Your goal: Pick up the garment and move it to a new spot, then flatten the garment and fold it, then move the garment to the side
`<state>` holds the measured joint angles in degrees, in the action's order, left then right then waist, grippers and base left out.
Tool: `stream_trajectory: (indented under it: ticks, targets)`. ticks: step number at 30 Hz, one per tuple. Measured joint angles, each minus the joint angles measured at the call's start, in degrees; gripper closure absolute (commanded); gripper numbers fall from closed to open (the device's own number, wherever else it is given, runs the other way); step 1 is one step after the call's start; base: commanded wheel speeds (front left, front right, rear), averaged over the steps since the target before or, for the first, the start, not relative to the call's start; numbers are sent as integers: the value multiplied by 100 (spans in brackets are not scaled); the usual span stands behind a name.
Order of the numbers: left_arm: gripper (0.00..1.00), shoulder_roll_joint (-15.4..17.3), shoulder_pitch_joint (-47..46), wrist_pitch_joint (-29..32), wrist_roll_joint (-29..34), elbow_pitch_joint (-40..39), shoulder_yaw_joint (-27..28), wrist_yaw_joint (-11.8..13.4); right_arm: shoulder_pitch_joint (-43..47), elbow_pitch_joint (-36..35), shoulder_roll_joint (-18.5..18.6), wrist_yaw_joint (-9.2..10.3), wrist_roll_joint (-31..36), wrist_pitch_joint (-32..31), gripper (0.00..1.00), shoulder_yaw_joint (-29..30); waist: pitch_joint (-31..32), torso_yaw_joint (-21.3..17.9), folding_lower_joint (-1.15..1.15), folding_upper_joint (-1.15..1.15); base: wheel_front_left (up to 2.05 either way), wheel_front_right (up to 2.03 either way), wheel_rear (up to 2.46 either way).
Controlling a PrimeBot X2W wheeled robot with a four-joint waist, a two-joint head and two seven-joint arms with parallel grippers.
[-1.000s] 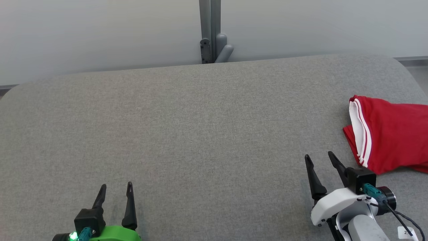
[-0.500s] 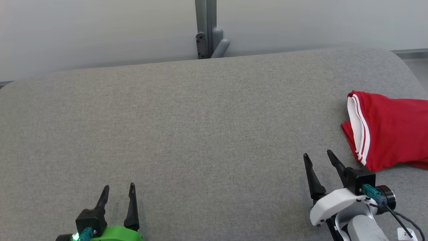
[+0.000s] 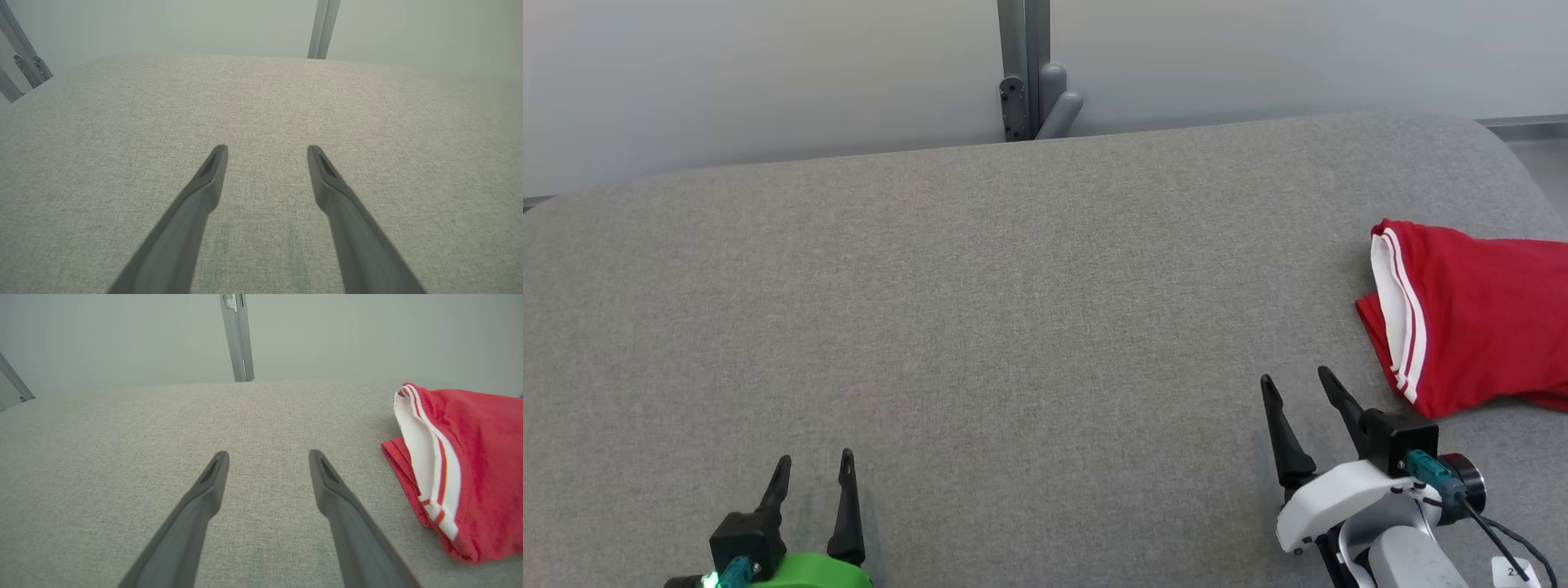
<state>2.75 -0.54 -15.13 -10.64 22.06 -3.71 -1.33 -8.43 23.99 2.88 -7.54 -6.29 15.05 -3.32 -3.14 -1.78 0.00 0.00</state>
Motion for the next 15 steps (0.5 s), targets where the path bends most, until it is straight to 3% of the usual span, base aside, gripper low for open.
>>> stream_trajectory:
  ticks: [11,12,15]
  targets:
    - [0,-9,35,0,3,66,9,-21,96,69,-16,0,0,-1,0,1,12,15,0,0,0,0,0]
    - [100,-9,36,0,3,66,13,-25,96,69,-16,0,0,-1,100,0,14,17,0,0,0,0,0]
    - [100,-15,47,1,2,193,1,-24,152,187,-35,0,-1,-8,100,4,15,18,0,0,0,0,0]
